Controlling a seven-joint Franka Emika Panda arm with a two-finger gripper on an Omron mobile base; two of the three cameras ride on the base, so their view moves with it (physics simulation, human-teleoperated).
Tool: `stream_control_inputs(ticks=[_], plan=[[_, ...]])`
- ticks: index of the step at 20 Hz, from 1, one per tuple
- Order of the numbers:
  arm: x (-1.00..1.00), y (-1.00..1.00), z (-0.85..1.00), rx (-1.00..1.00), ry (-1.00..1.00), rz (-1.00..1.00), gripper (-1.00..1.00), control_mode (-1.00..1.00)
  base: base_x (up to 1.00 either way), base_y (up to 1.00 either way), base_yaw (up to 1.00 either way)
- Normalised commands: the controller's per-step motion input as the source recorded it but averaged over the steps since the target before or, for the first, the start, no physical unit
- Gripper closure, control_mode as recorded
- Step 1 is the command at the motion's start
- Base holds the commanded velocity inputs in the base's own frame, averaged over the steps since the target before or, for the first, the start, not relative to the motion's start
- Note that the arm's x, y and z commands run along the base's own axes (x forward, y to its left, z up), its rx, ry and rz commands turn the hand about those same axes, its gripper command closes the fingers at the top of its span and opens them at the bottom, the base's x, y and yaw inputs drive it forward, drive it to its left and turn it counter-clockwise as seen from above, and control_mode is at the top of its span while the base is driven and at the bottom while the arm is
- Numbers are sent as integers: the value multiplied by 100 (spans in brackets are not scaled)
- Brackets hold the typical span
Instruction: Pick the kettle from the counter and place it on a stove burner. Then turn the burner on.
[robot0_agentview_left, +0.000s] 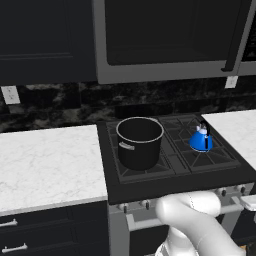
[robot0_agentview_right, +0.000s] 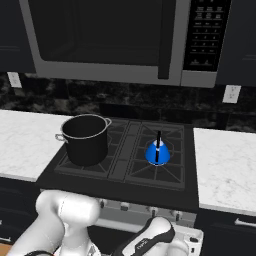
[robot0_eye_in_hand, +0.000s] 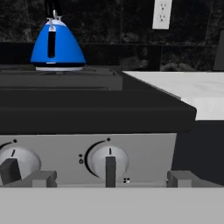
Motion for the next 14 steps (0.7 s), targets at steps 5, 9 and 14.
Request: stream_control_inputs(ticks=[5, 9, 14], plan=[[15, 0, -22, 3, 1, 0, -100, -100, 0, 0, 0], [17, 0, -29, 4, 0, 0, -100, -100, 0, 0, 0], [15, 0, -10, 1, 0, 0, -100, -100, 0, 0, 0]])
